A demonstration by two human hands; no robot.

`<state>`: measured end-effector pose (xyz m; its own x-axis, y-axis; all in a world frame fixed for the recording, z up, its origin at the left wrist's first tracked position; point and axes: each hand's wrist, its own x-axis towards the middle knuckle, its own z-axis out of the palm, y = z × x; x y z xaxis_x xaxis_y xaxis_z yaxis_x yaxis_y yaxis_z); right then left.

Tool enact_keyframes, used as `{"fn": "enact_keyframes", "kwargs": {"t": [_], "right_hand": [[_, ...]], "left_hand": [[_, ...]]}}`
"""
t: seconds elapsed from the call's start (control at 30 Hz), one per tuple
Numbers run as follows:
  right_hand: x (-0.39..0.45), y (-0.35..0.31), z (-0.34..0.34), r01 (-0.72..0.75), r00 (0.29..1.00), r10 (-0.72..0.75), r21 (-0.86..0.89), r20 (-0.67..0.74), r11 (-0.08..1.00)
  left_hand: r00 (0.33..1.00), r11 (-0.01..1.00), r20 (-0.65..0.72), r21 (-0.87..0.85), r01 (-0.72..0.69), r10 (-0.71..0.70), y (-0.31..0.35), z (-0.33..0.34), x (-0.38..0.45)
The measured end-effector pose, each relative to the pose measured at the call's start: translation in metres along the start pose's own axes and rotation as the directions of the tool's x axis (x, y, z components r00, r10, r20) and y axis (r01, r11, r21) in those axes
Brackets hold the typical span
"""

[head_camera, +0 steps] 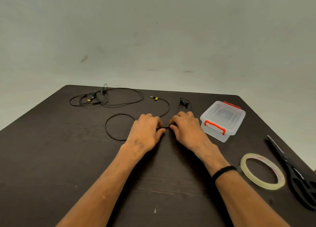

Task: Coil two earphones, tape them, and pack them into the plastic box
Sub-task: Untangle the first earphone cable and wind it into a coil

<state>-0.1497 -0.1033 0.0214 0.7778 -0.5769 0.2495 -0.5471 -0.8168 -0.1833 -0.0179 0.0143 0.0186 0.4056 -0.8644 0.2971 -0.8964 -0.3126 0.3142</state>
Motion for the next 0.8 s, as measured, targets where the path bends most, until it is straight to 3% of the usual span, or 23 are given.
{"fn": "enact_keyframes", "kwargs": {"t": [0.1,0.17,0.27,0.37,0.47,0.57,0.7,0.8], "right_hand": [[-0.001,0.001,-0.004,0.009,1.0,-0.008,-0.031,0.031,0.999],[-0.002,0.0,-0.004,0.004,1.0,-0.004,-0.028,0.009,1.0],[-0.004,-0.01,-0.006,0.049,0.995,-0.051,-0.016,-0.084,0.999],[-0.006,-0.022,-0.006,0.148,0.98,-0.144,0.02,-0.138,0.989],[-0.009,-0.028,0.0,0.214,0.97,-0.193,0.145,-0.146,0.966],[-0.007,-0.026,0.008,0.222,0.97,-0.188,0.248,-0.153,0.943],[-0.004,-0.024,0.009,0.174,0.98,-0.119,0.409,-0.157,0.896],[-0.003,-0.019,0.006,0.159,0.986,-0.127,0.385,-0.106,0.909]], "left_hand": [[0.996,0.999,-0.085,0.034,0.042,-0.039,-0.01,-0.006,0.003],[0.974,0.997,-0.216,0.012,0.074,-0.07,-0.02,-0.015,0.004],[0.882,0.99,-0.452,-0.02,0.138,-0.132,-0.037,-0.029,0.005],[0.787,0.973,-0.579,-0.199,0.116,-0.213,-0.045,-0.041,0.005],[0.73,0.901,-0.628,-0.433,-0.038,-0.27,-0.041,-0.051,0.005],[0.693,0.871,-0.672,-0.474,-0.132,-0.26,-0.036,-0.056,0.005],[0.611,0.866,-0.716,-0.491,-0.095,-0.338,-0.043,-0.057,0.006],[0.484,0.827,-0.731,-0.562,-0.026,-0.481,-0.057,-0.06,0.008]]}}
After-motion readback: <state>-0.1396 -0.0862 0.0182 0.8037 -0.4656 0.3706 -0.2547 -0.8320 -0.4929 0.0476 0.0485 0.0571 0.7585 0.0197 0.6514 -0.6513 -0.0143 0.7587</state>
